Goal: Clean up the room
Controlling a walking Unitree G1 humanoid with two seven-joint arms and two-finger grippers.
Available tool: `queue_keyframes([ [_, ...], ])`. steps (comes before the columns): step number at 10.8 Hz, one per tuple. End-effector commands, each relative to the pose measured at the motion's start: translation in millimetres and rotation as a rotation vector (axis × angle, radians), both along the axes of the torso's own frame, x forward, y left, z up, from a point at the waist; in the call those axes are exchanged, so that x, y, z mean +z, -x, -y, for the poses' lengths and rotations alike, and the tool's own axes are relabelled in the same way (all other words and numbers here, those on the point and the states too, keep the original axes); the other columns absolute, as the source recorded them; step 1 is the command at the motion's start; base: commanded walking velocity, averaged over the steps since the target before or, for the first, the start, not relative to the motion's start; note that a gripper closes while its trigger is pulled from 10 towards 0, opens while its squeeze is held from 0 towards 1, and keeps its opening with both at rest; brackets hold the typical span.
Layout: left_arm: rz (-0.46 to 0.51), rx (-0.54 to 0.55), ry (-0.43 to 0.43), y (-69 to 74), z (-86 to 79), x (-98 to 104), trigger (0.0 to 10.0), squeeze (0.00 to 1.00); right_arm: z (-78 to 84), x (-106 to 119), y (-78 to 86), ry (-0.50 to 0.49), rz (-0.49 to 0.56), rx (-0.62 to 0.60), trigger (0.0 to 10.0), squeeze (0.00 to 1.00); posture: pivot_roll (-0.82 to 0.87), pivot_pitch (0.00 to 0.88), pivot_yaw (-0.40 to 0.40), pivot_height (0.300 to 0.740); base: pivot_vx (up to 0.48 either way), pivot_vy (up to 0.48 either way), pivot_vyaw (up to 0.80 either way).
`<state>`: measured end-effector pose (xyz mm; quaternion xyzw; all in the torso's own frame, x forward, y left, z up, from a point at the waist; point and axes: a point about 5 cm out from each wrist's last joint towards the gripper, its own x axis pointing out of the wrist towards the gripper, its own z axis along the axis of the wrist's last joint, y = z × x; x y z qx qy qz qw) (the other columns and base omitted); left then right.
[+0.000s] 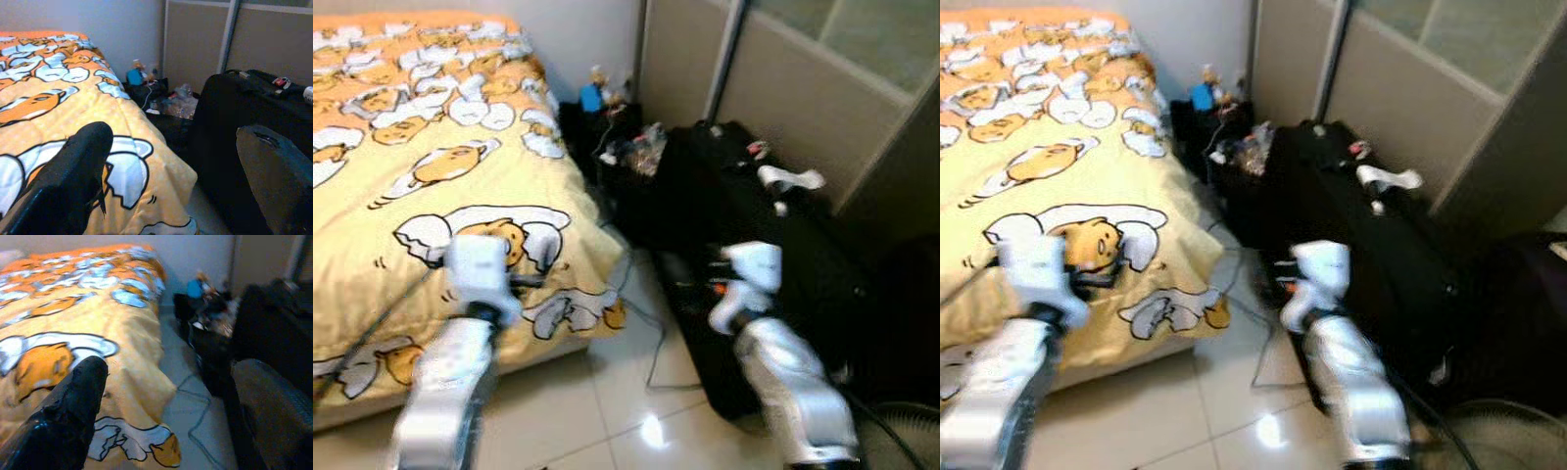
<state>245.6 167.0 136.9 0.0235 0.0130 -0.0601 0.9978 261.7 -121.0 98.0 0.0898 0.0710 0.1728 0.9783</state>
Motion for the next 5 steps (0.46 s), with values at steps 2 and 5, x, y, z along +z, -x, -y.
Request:
queue_keyframes([
  [2, 0.002, 0.007, -0.005, -0.2, -2.4, 1.6, 10.0, 0.78, -2.2, 3.7, -0.4, 0.036, 0.047, 0.018, 10.0, 0.0, -0.02, 0.0, -0.029, 0.74, 0.307, 0.0, 0.0],
  [5, 0.004, -0.007, 0.001, -1.3, 2.2, 2.2, 10.0, 0.77, -1.6, 4.8, 0.2, 0.123, 0.061, 0.039, 10.0, 0.0, -0.02, 0.0, -0.034, 0.74, 0.305, 0.0, 0.27],
])
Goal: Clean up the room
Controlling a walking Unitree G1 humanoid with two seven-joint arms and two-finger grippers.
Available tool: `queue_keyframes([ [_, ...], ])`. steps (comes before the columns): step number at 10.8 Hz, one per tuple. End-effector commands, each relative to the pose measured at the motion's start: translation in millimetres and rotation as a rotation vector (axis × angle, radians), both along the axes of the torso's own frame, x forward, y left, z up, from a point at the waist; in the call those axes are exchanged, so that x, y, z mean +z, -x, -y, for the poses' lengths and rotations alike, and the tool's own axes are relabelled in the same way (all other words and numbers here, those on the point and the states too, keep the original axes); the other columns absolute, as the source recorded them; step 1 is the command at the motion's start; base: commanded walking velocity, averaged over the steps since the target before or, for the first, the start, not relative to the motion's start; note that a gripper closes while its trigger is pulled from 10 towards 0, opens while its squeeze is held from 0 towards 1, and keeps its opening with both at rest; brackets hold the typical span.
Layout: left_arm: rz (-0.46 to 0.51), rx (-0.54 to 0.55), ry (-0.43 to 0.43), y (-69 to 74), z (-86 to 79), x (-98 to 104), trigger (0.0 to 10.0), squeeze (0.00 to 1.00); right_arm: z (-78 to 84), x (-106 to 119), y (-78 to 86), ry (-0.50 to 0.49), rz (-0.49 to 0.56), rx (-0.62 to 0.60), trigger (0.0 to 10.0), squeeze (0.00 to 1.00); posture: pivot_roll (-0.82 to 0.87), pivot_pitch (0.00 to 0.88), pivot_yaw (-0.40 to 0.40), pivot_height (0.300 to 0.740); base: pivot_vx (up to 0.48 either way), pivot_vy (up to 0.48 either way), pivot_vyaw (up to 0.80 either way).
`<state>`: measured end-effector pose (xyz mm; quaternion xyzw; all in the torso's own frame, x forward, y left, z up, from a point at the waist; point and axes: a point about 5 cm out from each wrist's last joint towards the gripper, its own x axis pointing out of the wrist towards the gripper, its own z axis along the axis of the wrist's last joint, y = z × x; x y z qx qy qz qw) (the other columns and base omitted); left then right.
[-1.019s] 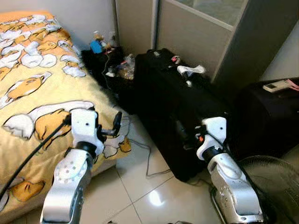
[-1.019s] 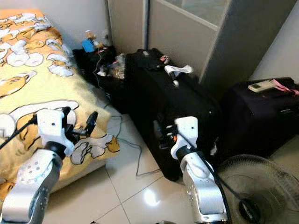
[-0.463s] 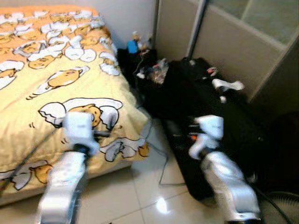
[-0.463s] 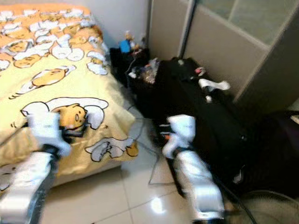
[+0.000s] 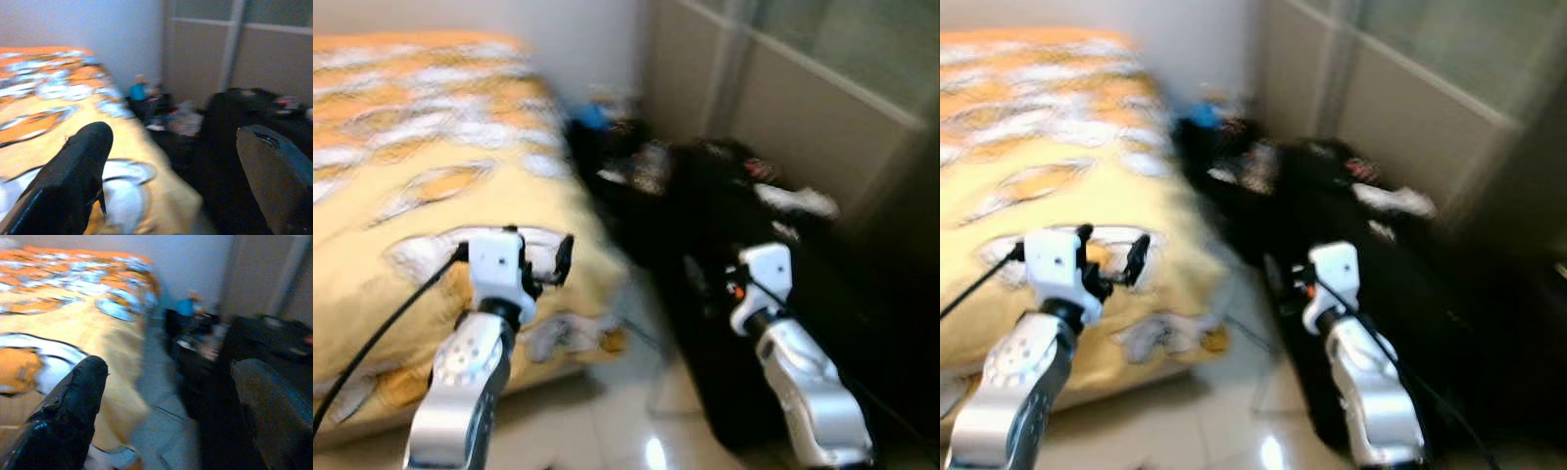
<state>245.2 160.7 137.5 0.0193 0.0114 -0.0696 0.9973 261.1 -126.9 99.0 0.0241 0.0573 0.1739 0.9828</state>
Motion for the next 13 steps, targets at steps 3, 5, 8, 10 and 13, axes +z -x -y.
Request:
queue_keyframes([
  [3, 0.031, 0.025, -0.05, 9.5, -7.8, 16, 10.0, 0.77, 5.5, 0, -12.9, -0.091, -0.009, -0.033, 10.0, 0.0, 0.09, 0.0, -0.065, 0.74, 0.304, 0.0, 0.27],
  [5, 0.031, 0.08, -0.075, 20.3, -23.4, 24, 10.0, 0.77, 0.0, 4, -17.9, -0.081, 0.02, -0.008, 10.0, 0.0, 0.12, 0.0, -0.057, 0.74, 0.304, 0.0, 0.0],
  [8, -0.001, 0.117, 0.029, 11.8, -20.1, 6, 10.0, 0.77, -3.0, 3, -4.9, -0.002, 0.035, 0.075, 10.0, 0.0, 0.05, 0.0, -0.086, 0.74, 0.306, 0.0, 0.0],
  [10, -0.029, 0.042, 0.03, 8.4, -4.1, -5, 10.0, 0.77, 3.5, -4, -2.3, -0.016, 0.009, 0.016, 10.0, 0.0, 0.03, 0.0, -0.078, 0.74, 0.307, 0.0, 0.67],
  [13, 0.011, 0.016, -0.025, -0.2, -8.2, 3, 10.0, 0.77, 5.8, -7, -0.4, -0.06, -0.01, -0.025, 10.0, 0.0, 0.04, 0.0, -0.066, 0.74, 0.304, 0.0, 0.27],
])
